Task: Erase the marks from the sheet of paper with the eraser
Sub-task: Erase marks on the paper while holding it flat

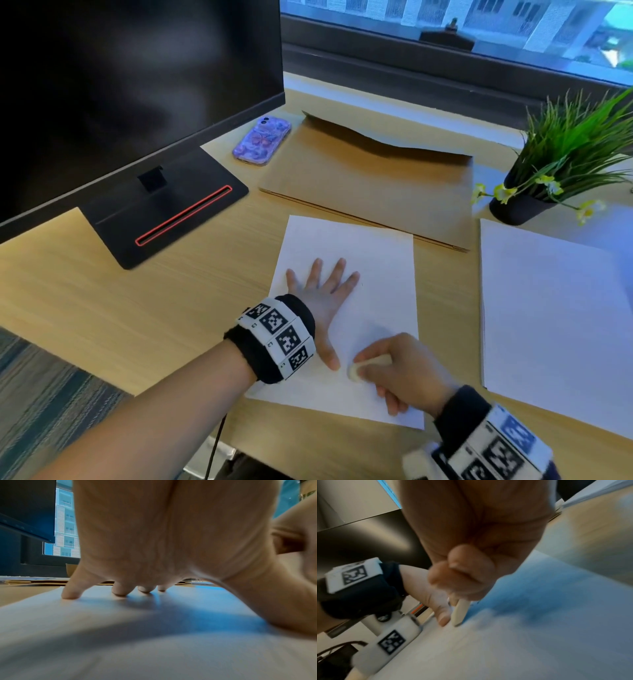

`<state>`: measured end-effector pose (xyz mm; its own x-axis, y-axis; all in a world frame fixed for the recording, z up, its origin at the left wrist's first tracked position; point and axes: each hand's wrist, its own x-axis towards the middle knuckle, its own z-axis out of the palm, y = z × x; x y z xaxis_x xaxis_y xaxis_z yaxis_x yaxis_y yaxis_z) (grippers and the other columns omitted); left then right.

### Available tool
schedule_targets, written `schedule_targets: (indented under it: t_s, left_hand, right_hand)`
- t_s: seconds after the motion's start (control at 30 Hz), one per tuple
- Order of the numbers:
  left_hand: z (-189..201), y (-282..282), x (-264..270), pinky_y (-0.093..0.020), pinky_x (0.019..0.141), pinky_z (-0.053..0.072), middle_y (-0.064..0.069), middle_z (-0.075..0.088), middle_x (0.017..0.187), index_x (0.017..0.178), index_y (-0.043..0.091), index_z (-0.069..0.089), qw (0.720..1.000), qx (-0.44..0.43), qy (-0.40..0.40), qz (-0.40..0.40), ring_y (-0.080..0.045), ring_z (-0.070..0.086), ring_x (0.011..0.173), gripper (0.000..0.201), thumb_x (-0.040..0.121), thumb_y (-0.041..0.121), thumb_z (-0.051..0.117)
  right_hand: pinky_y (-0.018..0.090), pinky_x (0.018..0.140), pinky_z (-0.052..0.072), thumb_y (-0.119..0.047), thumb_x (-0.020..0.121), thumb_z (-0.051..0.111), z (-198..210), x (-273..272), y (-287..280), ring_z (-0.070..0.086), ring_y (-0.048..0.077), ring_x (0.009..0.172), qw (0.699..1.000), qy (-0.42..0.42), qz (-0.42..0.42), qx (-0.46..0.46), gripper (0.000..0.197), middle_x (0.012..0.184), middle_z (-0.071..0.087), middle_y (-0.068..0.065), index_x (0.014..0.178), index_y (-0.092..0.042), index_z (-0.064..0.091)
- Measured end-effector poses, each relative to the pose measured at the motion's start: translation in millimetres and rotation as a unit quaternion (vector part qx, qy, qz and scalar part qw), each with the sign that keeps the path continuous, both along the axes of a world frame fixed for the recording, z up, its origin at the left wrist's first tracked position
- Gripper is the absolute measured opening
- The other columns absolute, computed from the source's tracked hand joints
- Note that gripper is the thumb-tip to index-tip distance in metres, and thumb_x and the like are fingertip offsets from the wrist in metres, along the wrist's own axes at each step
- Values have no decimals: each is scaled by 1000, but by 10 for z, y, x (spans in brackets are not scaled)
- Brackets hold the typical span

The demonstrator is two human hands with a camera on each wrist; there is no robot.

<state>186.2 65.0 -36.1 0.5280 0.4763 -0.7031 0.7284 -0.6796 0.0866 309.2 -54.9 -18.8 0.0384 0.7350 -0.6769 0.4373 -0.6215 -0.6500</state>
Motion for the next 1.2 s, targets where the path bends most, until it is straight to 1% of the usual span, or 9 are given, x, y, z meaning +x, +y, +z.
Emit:
schedule_targets:
  t_s: [0.07,0.27,0.43,0.63,0.77,0.83,1.0,1.13,1.2]
  left_hand:
    - [4,-2,2,-70,104,-4,-2,-42,147,141,24,-33,1000,6,1,-3,-38,-32,136,145,58,56,81]
    - [-11,-11,1,-70,104,-3,-1,-42,146,140,26,-34,1000,9,-5,2,-38,-31,137,146,56,57,81]
    - [-13,-4,12,-71,103,-2,-2,-42,146,140,24,-35,1000,16,4,-6,-39,-31,136,146,56,58,81]
    - [-11,-7,-2,-70,104,-4,-1,-43,146,140,26,-34,1000,8,-6,6,-38,-31,136,146,56,57,81]
    - [10,-13,13,-71,104,-2,-2,-42,147,141,24,-33,1000,16,6,-8,-39,-30,136,145,57,59,80]
    - [30,-11,26,-70,104,-2,-3,-41,147,141,24,-33,1000,17,9,-8,-39,-31,136,144,59,58,79]
    - [34,12,-6,-68,106,0,0,-35,151,145,23,-27,1000,6,-22,-12,-37,-25,139,136,63,57,77]
    - [50,-20,-125,-63,110,4,5,-20,156,150,24,-9,996,32,-80,-11,-22,-13,145,109,77,55,66]
    - [40,-44,-191,-63,110,3,6,-24,155,150,25,-12,997,23,-75,-15,-20,-16,144,114,75,55,68]
  right_hand:
    - [23,38,40,-11,86,61,19,21,74,48,12,32,1000,-6,12,-9,7,49,54,3,91,-13,66]
    - [20,37,37,-14,86,66,-51,69,409,49,14,34,989,-27,-117,84,10,54,56,6,96,-12,65]
    - [21,35,34,-12,86,63,5,-21,16,46,12,30,1000,-4,-6,2,7,45,51,2,93,-13,66]
    - [18,36,37,-11,86,63,-31,3,448,48,12,32,990,-37,-108,87,12,55,56,7,97,-10,67]
    - [19,34,36,-14,87,61,-19,-97,93,46,12,31,1000,-15,-8,21,12,52,53,4,98,-13,67]
    - [20,35,37,-13,86,63,-24,-70,53,47,11,31,1000,0,-4,-2,9,49,53,3,94,-13,67]
    - [21,36,37,-10,86,64,-69,46,320,48,13,33,991,6,-120,61,5,48,54,4,91,-11,64]
    - [19,35,35,-13,90,61,-104,2,207,48,14,33,984,24,-166,67,7,52,54,6,96,-13,64]
    - [19,36,35,-14,90,62,-122,-2,158,49,16,35,980,28,-183,68,8,54,56,8,96,-11,65]
